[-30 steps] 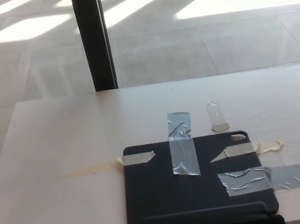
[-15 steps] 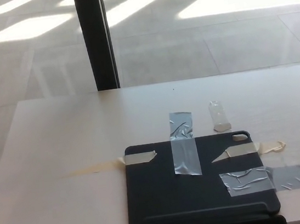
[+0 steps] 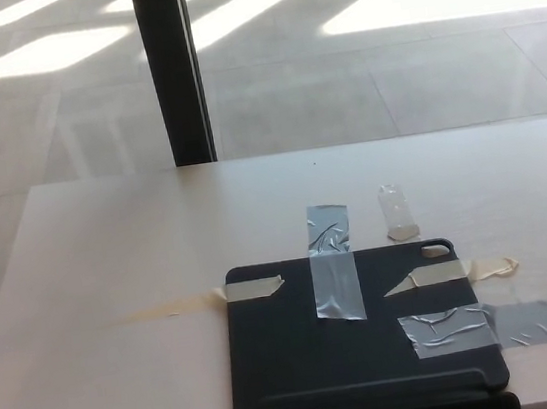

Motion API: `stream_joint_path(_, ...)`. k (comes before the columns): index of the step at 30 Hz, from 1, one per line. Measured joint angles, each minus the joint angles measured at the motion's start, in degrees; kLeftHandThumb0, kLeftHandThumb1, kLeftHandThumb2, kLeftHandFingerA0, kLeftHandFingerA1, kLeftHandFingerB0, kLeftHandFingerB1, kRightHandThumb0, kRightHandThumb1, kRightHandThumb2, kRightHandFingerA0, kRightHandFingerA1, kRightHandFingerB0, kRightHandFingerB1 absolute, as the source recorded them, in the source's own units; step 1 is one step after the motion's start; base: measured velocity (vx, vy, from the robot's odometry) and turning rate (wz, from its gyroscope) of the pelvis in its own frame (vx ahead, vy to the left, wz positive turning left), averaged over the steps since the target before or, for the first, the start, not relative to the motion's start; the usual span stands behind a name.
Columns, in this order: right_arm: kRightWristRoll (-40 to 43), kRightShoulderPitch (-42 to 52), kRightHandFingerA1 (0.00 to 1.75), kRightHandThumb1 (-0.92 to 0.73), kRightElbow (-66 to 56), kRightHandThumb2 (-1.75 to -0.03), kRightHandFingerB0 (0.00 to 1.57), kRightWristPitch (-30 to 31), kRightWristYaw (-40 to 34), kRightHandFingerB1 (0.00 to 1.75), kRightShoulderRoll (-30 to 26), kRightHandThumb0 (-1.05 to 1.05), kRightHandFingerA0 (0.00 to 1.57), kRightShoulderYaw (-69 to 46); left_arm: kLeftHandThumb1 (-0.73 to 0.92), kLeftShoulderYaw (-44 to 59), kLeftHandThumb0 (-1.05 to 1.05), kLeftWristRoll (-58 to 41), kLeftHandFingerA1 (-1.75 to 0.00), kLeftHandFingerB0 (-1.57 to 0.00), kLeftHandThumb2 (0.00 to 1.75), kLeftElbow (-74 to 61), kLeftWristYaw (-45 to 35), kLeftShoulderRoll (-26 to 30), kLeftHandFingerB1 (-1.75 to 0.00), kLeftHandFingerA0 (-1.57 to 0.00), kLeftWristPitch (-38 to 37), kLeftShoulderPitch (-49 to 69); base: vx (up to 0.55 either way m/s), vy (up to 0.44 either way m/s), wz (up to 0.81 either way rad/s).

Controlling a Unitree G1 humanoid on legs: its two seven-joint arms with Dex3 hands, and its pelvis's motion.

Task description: The robot uses its right hand to open a folded tablet cover kept in the middle of the desk

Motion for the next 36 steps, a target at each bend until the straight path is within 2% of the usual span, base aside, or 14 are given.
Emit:
stream_joint_path(4, 0.5, 0.7, 0.74, -0.79, -0.8, -0.64, 0.41, -0.1, 0.1, 0.59, 0.0, -0.94, 0.72, 1.8, 0.31, -0.2, -0.61, 0.0, -0.87, -0.57, 0.79, 0.1, -0.2, 0.0, -0.73, -0.8, 0.0, 0.1, 0.0, 0.0, 0.0)
stream_joint_path(8, 1.0, 0.7, 0.76, -0.79, -1.0, -0.64, 0.42, -0.2, 0.0, 0.6, 0.0, -0.95, 0.73, 2.5, 0.46, -0.3, -0.52, -0.1, -0.87, -0.62, 0.56, 0.3, -0.2, 0.1, -0.73, -0.78, 0.0, 0.1, 0.0, 0.0, 0.0)
stream_joint_path(9, 1.1, 0.7, 0.82, -0.6, -1.0, -1.12, 0.37, -0.2, 0.1, 0.62, 0.0, -0.9, 0.81, 2.7, 0.46, -0.3, -0.52, -0.1, -0.86, -0.63, 0.57, 0.3, -0.2, 0.1, -0.74, -0.77, 0.0, 0.1, 0.0, 0.0, 0.0)
stream_joint_path(10, 1.2, 0.8, 0.82, -0.6, -0.9, -1.12, 0.37, -0.3, 0.2, 0.62, -0.1, -0.9, 0.81, 2.9, 0.46, -0.3, -0.52, -0.1, -0.86, -0.63, 0.57, 0.3, -0.2, 0.1, -0.74, -0.77, 0.0, 0.0, 0.0, 0.0, 0.0)
stream_joint_path(11, 1.3, 0.8, 0.75, -0.79, -0.9, -0.64, 0.43, -0.3, 0.2, 0.6, -0.1, -0.94, 0.75, 3.2, 0.46, -0.3, -0.52, -0.1, -0.86, -0.62, 0.56, 0.3, -0.2, 0.1, -0.73, -0.79, 0.0, 0.0, 0.0, 0.0, 0.0)
stream_joint_path(20, 2.2, 1.6, 0.73, -0.8, -2.0, -0.65, 0.43, -0.2, 0.1, 0.58, -0.1, -0.93, 0.74, 4.7, 0.46, -0.6, -0.53, -0.1, -0.86, -0.64, 0.56, 0.3, -0.2, 0.1, -0.73, -0.77, 0.0, 0.0, 0.0, 0.0, 0.0)
stream_joint_path(21, 2.3, 1.7, 0.74, -0.81, -2.2, -0.65, 0.4, -0.2, 0.1, 0.57, -0.1, -0.92, 0.73, 4.8, 0.32, -0.7, -0.61, -0.1, -0.86, -0.6, 0.81, 0.3, -0.2, 0.1, -0.75, -0.77, 0.0, 0.0, 0.0, 0.0, 0.0)
stream_joint_path(23, 2.4, 2.0, 0.74, -0.8, -2.4, -0.65, 0.41, -0.3, 0.1, 0.57, -0.1, -0.92, 0.73, 5.2, 0.46, -0.8, -0.53, -0.1, -0.85, -0.62, 0.58, 0.3, -0.2, 0.1, -0.73, -0.73, 0.0, 0.0, 0.0, 0.0, 0.0)
stream_joint_path(26, 2.8, 2.1, 0.72, -0.8, -2.4, -0.64, 0.43, -0.3, 0.1, 0.57, -0.1, -0.93, 0.72, 5.6, 0.32, -0.8, -0.58, -0.2, -0.85, -0.59, 0.82, 0.2, -0.2, 0.1, -0.75, -0.73, 0.0, -0.1, 0.0, 0.0, 0.0)
stream_joint_path(28, 3.0, 2.2, 0.72, -0.79, -2.4, -0.64, 0.42, -0.3, 0.1, 0.58, -0.1, -0.94, 0.7, 5.7, 0.47, -1.0, -0.51, -0.2, -0.84, -0.6, 0.57, 0.1, -0.2, 0.1, -0.72, -0.71, 0.0, -0.2, 0.0, 0.0, 0.0)
stream_joint_path(30, 3.2, 2.2, 0.73, -0.8, -2.4, -0.65, 0.44, -0.3, 0.1, 0.59, -0.1, -0.93, 0.75, 5.8, 0.31, -1.2, -0.59, -0.2, -0.85, -0.6, 0.8, 0.1, -0.2, 0.1, -0.75, -0.74, 0.0, -0.4, 0.0, 0.0, 0.0)
stream_joint_path(31, 3.3, 2.2, 0.81, -0.6, -2.2, -1.11, 0.41, -0.3, 0.1, 0.63, -0.1, -0.89, 0.83, 5.8, 0.31, -1.4, -0.59, -0.2, -0.85, -0.59, 0.8, 0.1, -0.1, 0.1, -0.75, -0.73, 0.0, -0.6, 0.0, 0.0, 0.0)
stream_joint_path(32, 3.3, 2.1, 0.75, -0.78, -2.0, -0.65, 0.46, -0.3, 0.1, 0.61, -0.1, -0.94, 0.85, 5.8, 0.31, -1.4, -0.59, -0.2, -0.85, -0.6, 0.8, 0.1, -0.1, 0.1, -0.75, -0.72, 0.0, -0.7, 0.0, 0.0, 0.0)
stream_joint_path(36, 3.7, 1.8, 0.73, -0.8, -2.0, -0.65, 0.43, -0.3, 0.1, 0.6, -0.2, -0.93, 0.79, 5.8, 0.46, -1.6, -0.52, -0.2, -0.85, -0.62, 0.57, 0.0, 0.0, 0.1, -0.72, -0.72, 0.0, -1.3, 0.0, 0.0, 0.0)
